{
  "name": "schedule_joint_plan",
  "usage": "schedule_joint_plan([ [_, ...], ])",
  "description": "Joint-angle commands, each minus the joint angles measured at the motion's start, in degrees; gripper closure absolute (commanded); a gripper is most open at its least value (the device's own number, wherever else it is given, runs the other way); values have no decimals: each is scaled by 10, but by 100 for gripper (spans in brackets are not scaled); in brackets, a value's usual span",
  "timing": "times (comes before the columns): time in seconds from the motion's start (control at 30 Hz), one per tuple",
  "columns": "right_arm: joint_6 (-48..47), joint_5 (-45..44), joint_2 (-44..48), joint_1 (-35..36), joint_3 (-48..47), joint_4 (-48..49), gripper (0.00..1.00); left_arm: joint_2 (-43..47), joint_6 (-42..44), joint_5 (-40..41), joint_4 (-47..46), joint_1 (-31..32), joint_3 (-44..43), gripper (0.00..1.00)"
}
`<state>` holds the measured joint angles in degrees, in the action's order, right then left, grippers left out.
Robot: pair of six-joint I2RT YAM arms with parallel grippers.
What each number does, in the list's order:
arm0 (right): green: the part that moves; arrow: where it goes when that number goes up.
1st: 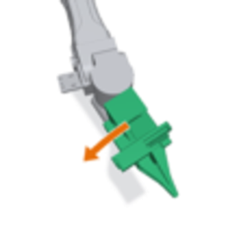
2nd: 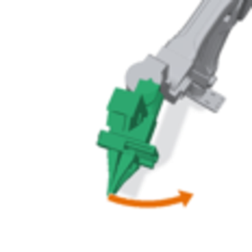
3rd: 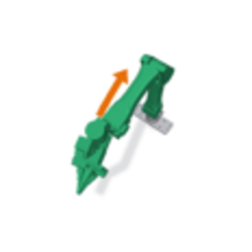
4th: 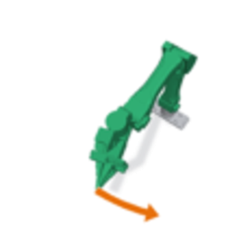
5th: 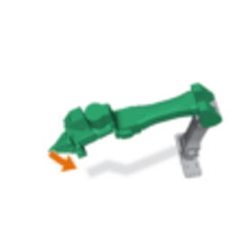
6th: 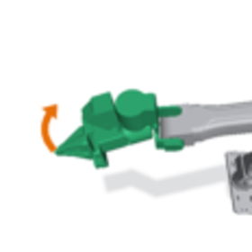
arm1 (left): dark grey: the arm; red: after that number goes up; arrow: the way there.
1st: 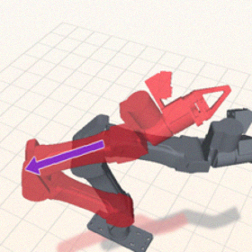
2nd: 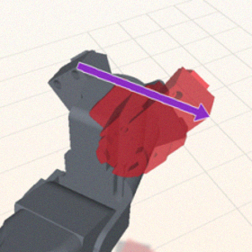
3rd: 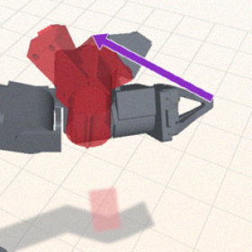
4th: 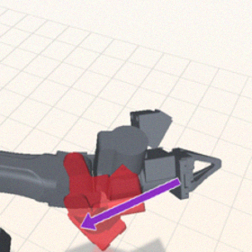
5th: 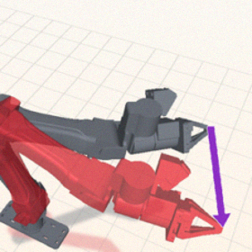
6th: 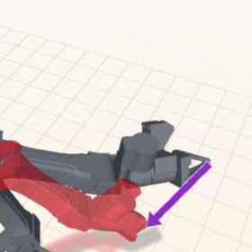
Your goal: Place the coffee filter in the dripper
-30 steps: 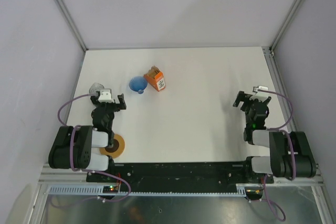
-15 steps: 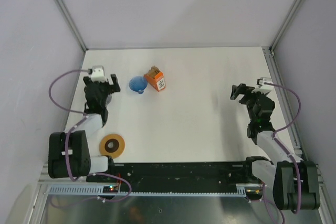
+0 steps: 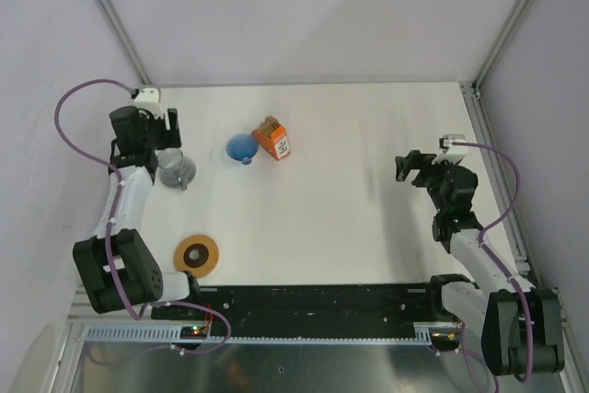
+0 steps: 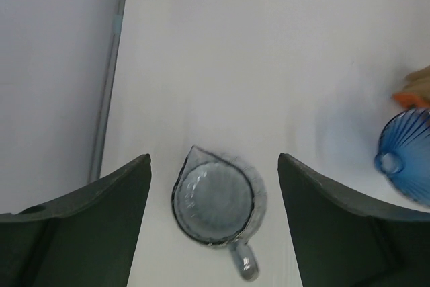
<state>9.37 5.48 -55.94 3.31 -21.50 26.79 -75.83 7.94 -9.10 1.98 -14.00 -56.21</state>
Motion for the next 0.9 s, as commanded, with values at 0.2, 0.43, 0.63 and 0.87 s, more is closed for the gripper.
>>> schedule_joint_plan([
  [0.2, 1, 34, -4, 3, -22, 13, 1, -67, 60, 78, 165, -56, -42, 21],
  [0.43, 0, 35, -6, 5, -22, 11, 1, -117, 3, 60, 176, -66, -61, 30],
  [0.63, 1, 37, -7, 5, -22, 14, 1, -156, -22, 75, 175, -66, -79, 42],
  [0.87, 1, 36, -10, 6, -22, 11, 1, -187, -40, 47, 175, -64, -97, 54],
])
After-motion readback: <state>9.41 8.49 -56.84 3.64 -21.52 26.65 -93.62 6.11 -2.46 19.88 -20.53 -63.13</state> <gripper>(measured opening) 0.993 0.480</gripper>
